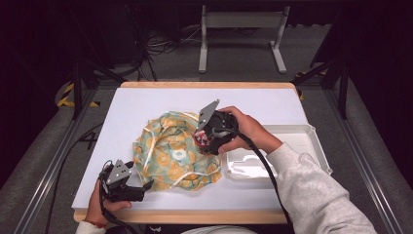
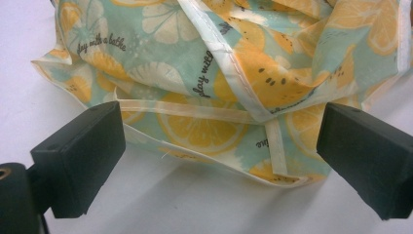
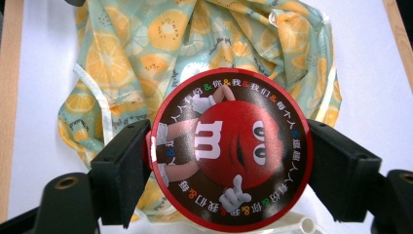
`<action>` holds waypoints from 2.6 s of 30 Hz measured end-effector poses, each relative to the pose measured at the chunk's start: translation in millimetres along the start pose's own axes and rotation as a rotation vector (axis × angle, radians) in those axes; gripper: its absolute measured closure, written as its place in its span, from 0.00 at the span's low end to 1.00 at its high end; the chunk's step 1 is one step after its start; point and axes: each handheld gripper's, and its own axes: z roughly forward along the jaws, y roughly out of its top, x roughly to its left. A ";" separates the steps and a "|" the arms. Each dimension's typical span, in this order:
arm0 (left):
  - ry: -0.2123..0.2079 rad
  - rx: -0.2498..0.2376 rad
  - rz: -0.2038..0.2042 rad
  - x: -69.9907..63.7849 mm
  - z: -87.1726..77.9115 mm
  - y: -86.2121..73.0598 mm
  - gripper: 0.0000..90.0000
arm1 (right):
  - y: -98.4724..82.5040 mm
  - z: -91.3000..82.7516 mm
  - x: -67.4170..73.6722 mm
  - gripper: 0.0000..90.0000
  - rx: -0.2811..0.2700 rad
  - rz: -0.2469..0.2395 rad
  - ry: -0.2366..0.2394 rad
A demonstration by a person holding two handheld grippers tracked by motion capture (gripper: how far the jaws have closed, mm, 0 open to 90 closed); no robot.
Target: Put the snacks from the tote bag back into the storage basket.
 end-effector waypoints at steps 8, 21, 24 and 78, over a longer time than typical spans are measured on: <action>-0.009 0.004 0.005 -0.2 0.7 0.2 0.05 | -9.3 -8.8 -1.6 0.26 0.009 0.005 -0.005; -0.013 0.005 0.003 -0.9 1.3 0.4 0.05 | -28.3 -21.3 -4.1 0.26 0.012 0.021 -0.008; -0.013 0.006 0.003 -0.9 1.4 0.5 0.05 | -34.3 -26.1 -4.8 0.26 0.009 0.034 -0.012; -0.015 0.021 0.008 -2.2 2.8 0.8 0.05 | -125.8 -33.3 -10.5 0.26 0.176 0.109 -0.008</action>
